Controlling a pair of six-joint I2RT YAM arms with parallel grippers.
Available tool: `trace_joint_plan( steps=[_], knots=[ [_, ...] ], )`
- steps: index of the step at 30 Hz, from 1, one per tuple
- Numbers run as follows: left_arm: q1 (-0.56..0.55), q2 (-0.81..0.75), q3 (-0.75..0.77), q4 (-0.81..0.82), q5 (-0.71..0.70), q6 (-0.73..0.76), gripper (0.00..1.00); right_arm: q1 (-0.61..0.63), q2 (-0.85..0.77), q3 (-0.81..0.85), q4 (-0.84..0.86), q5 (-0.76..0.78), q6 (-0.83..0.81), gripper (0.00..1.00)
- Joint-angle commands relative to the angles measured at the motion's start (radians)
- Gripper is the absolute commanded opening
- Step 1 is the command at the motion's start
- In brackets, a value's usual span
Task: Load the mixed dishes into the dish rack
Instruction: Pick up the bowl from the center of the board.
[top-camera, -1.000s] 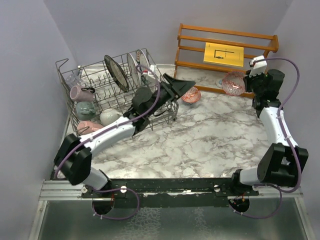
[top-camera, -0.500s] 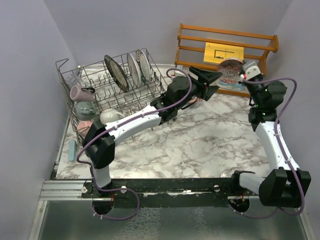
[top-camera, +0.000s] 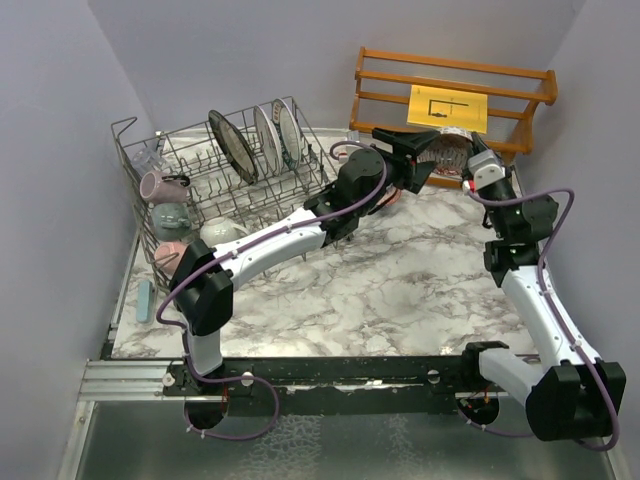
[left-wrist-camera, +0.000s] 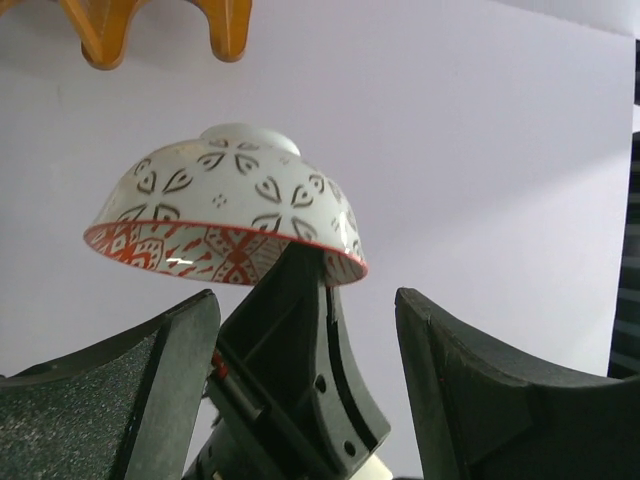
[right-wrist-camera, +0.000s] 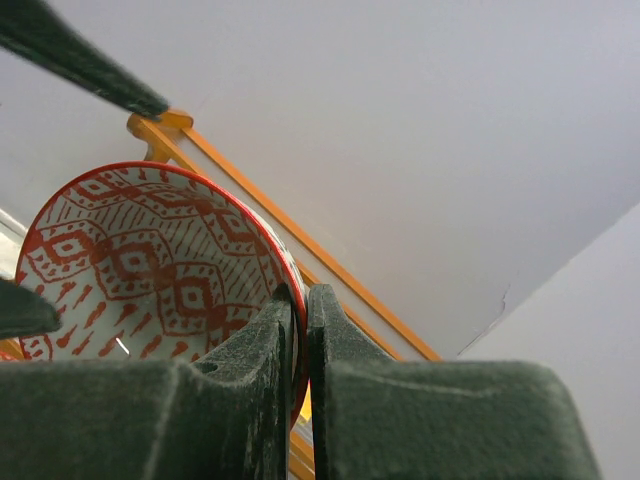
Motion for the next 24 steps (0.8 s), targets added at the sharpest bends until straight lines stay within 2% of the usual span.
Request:
trace_joint_plan(
  steps=[1,5,8,9,13,19,21,23,24],
  knots=[
    [-0.001,-0.007,0.024,0.021,-0.084,-0.047,0.74,0.031,-0.074,-0.048,0.133,0.019,-0.028,0.01],
    [-0.001,0.018,0.059,0.013,-0.077,-0.054,0.74,0.065,-0.124,-0.11,0.175,0.003,-0.069,0.01],
    [-0.001,0.022,0.058,0.014,-0.078,-0.068,0.7,0.08,-0.157,-0.162,0.234,-0.006,-0.109,0.01],
    [-0.001,0.024,0.057,0.014,-0.078,-0.067,0.66,0.083,-0.165,-0.18,0.259,-0.01,-0.123,0.01],
    [-0.002,0.026,0.039,0.05,-0.075,-0.071,0.39,0.093,-0.182,-0.26,0.38,-0.034,-0.189,0.01],
    [-0.003,0.025,0.036,0.075,-0.071,-0.066,0.21,0.107,-0.192,-0.375,0.544,-0.099,-0.274,0.01],
    [-0.003,0.026,0.03,0.091,-0.069,-0.064,0.14,0.113,-0.195,-0.415,0.599,-0.135,-0.31,0.01],
    [-0.003,0.027,0.021,0.116,-0.068,-0.06,0.0,0.117,-0.199,-0.445,0.631,-0.161,-0.339,0.01],
    [-0.003,0.027,0.016,0.128,-0.066,-0.057,0.0,0.117,-0.201,-0.455,0.639,-0.167,-0.346,0.01]
  ],
)
